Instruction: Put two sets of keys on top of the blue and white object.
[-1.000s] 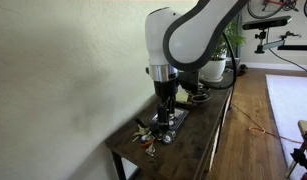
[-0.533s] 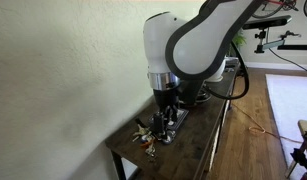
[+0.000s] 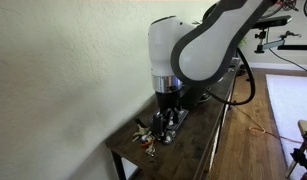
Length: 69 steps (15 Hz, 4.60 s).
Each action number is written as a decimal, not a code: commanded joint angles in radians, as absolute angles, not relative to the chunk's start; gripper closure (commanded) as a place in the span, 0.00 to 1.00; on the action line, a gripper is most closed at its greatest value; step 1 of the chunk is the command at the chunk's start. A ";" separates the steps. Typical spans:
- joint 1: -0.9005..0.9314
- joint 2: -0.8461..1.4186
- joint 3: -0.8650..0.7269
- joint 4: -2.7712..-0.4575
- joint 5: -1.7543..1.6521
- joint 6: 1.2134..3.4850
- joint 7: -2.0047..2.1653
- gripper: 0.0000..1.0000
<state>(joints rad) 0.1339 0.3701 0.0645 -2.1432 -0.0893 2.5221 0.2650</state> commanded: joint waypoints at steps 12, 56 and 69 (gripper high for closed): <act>0.137 0.395 0.045 -2.168 -0.032 2.567 0.280 0.12; 0.139 0.427 0.044 -2.199 -0.055 2.673 0.149 0.28; 0.128 0.426 0.058 -2.199 -0.041 2.678 0.115 0.95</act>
<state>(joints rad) 0.1328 0.4373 0.0525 -2.1768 -0.0546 2.6633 0.1383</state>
